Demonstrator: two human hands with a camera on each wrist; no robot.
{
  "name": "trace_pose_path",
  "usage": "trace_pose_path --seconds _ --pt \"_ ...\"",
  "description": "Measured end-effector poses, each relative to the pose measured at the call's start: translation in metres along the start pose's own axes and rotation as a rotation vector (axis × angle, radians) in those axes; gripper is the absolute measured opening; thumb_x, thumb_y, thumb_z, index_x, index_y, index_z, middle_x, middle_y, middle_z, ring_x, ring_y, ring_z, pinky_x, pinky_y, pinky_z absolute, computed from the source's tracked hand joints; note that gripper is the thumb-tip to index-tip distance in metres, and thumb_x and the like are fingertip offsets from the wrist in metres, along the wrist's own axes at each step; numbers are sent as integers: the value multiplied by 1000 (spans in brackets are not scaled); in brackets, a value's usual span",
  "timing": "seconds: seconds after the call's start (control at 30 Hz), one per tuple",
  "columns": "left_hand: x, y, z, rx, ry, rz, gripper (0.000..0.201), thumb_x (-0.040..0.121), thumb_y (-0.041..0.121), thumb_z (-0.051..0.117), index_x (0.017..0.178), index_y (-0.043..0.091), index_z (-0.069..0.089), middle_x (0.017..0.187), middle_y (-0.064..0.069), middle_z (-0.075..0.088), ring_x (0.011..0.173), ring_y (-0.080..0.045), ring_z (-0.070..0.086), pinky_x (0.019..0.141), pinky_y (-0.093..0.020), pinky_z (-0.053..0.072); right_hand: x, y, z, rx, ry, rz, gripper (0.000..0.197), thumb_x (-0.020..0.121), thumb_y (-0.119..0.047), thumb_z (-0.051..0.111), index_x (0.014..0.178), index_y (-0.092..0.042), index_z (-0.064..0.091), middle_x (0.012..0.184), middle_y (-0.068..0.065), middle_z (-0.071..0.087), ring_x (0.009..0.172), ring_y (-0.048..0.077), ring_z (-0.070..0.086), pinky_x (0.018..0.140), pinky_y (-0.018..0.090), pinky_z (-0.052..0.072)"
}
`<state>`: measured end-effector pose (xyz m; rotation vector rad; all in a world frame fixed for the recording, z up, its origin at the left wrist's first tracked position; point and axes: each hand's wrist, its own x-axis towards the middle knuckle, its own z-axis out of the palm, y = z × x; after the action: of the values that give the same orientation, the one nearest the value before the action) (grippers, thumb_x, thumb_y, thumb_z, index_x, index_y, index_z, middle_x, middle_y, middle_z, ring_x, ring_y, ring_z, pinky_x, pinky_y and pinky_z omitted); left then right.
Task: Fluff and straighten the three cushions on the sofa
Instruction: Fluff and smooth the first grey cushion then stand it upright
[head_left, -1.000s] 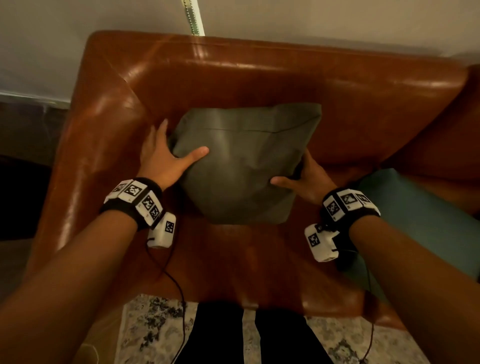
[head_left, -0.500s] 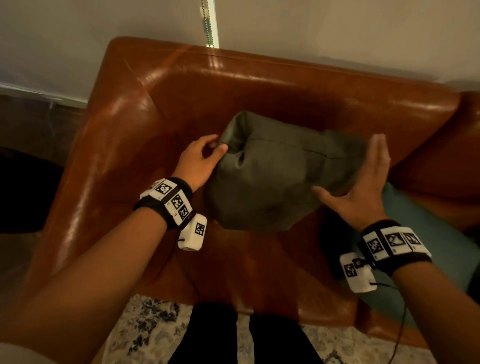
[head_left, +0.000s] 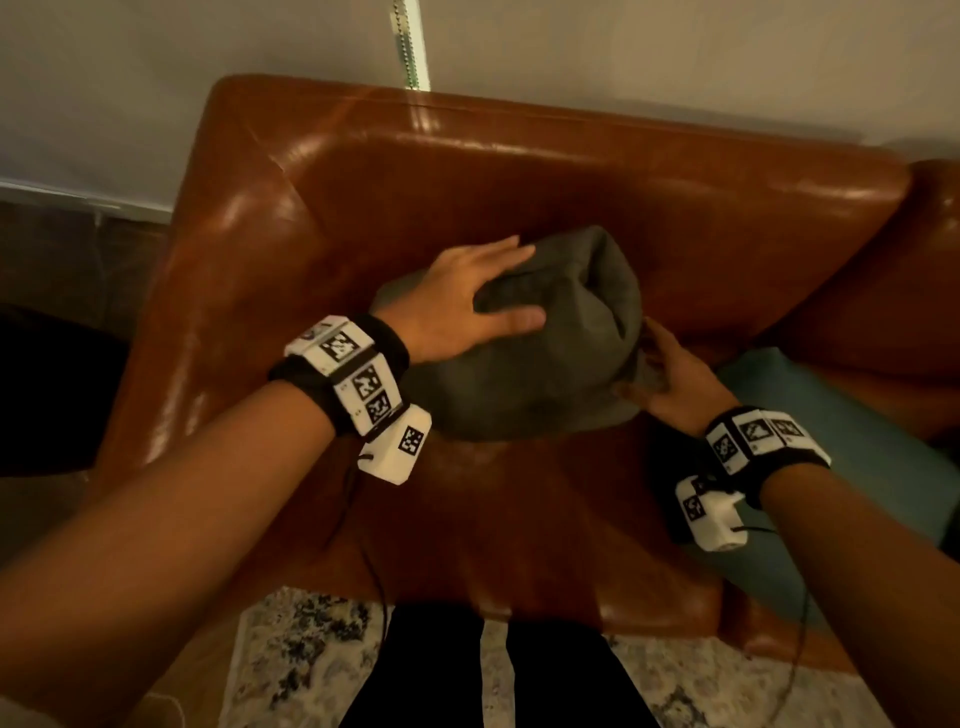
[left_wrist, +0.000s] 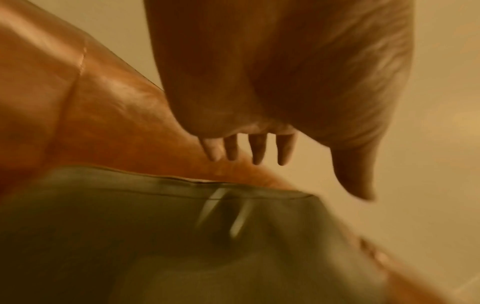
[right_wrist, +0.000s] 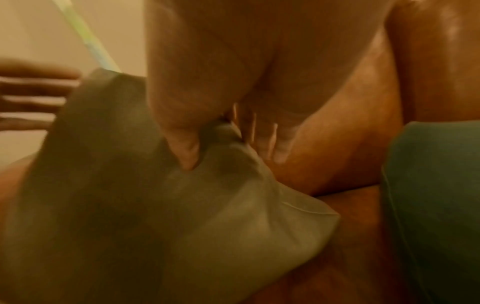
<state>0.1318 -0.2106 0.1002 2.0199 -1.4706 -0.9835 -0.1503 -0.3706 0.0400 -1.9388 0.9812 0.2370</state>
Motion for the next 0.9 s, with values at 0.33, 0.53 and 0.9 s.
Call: trace_pose_path --seconds 0.33,0.53,0.9 --pt "-24 -57 53 205 -15 -127 107 85 74 63 165 38 1 174 7 -7 160 -17 -6 125 -54 3 7 -38 15 -162 176 -89 93 79 -88 40 156 -35 39 169 3 25 155 25 19 125 50 13" --pt "-51 -88 57 -161 188 -556 117 71 95 53 163 32 19 170 -3 26 156 -27 25 126 -48 23 21 -48 4 -245 181 50 67 88 -70 53 137 -24 58 138 4 61 134 28 50 112 49 23" --pt "-54 -51 27 -513 399 -584 48 94 43 72 134 17 63 127 -1 68 112 -17 64 101 -37 53 5 -68 -15 178 206 39 40 91 -22 75 125 -22 53 122 0 61 110 22 61 91 42 52"
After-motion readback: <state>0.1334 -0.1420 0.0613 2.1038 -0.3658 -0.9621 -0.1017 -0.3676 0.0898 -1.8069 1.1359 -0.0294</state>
